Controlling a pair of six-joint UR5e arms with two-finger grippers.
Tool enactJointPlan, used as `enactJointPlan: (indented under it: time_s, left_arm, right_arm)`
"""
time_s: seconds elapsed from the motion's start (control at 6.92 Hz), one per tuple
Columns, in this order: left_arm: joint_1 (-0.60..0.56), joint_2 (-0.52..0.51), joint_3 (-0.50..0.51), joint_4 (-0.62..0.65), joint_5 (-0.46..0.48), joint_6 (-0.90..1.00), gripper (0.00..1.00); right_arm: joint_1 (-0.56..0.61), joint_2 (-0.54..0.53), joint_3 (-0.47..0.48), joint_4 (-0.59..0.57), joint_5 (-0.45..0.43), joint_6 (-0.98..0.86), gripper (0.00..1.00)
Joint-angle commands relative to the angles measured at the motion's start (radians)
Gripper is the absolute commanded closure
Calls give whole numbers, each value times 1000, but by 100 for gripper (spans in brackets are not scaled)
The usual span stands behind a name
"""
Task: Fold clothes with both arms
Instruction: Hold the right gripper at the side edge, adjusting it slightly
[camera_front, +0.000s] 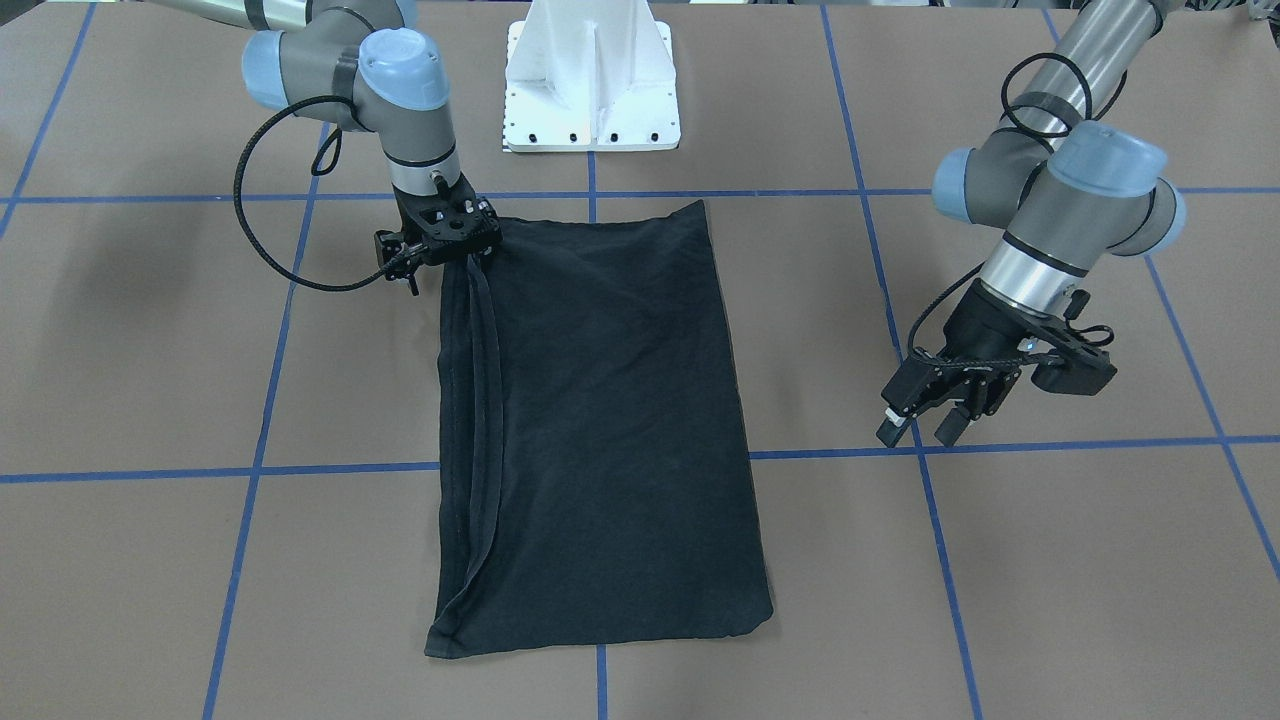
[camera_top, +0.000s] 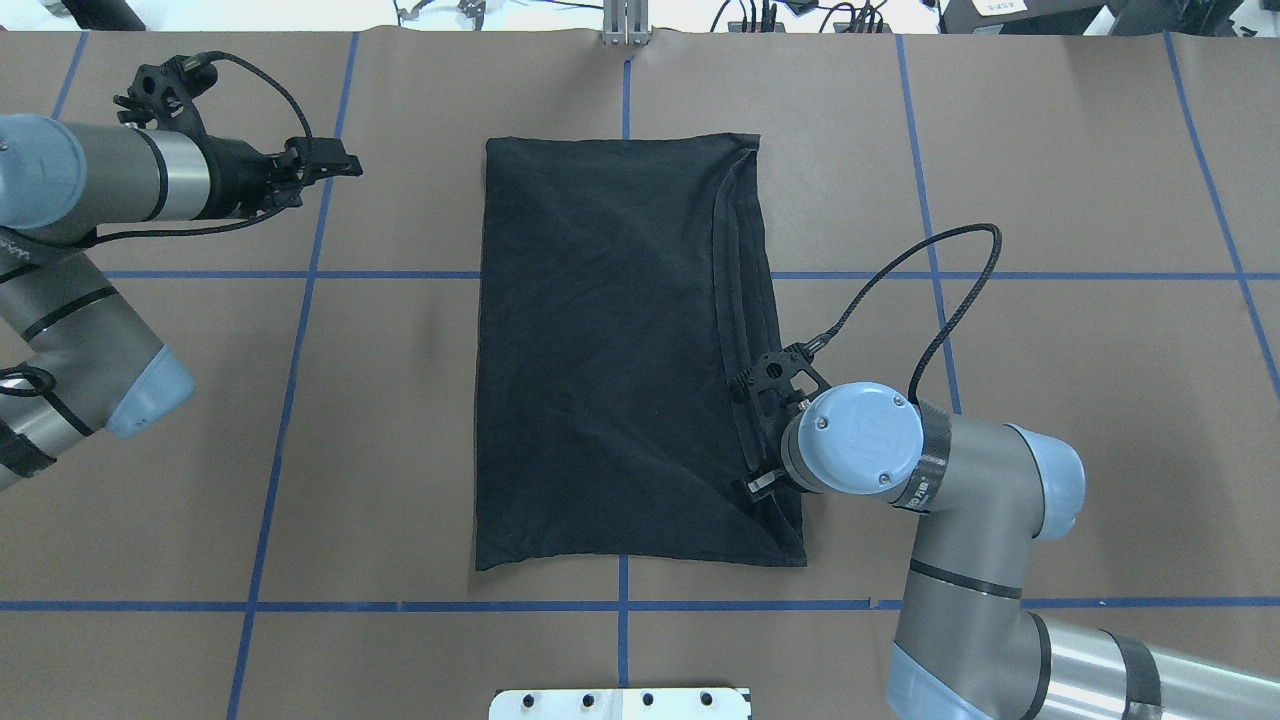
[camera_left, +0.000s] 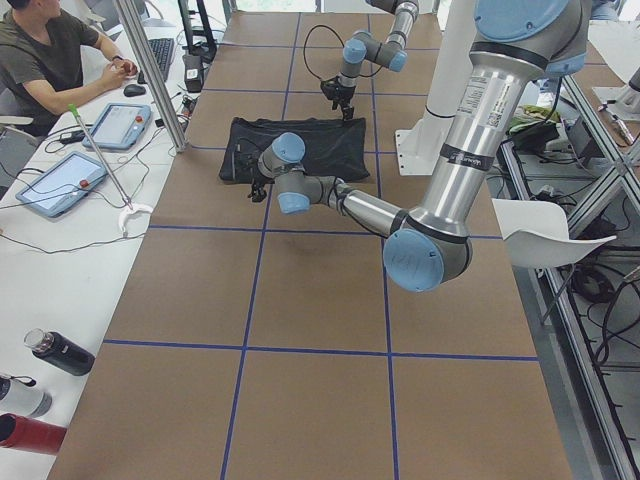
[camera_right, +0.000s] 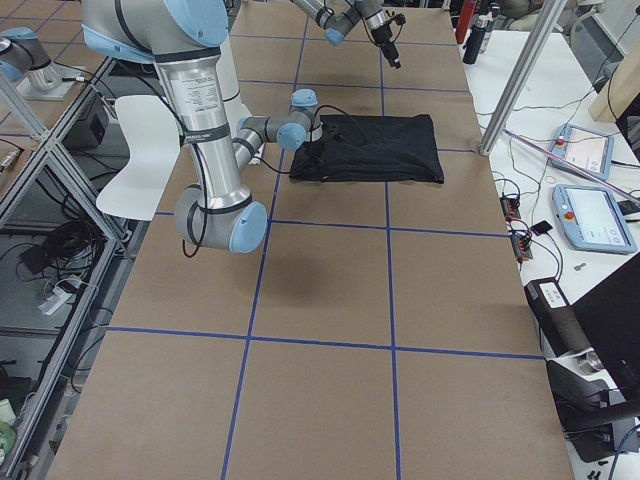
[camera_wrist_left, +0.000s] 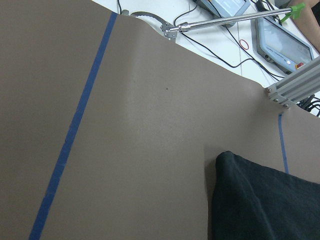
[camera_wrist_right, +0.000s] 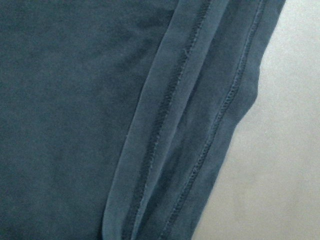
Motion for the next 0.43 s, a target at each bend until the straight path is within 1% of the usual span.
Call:
enactJointPlan:
  time_s: [0.0, 0.29]
  left_arm:
    - [0, 0, -2, 0, -1, -1, 0]
    - [0, -3, 0, 1, 1, -1, 0]
  right_arm:
    - [-6, 2, -4, 0, 0, 0, 0]
    - [-2, -4, -10, 0, 0, -1, 0]
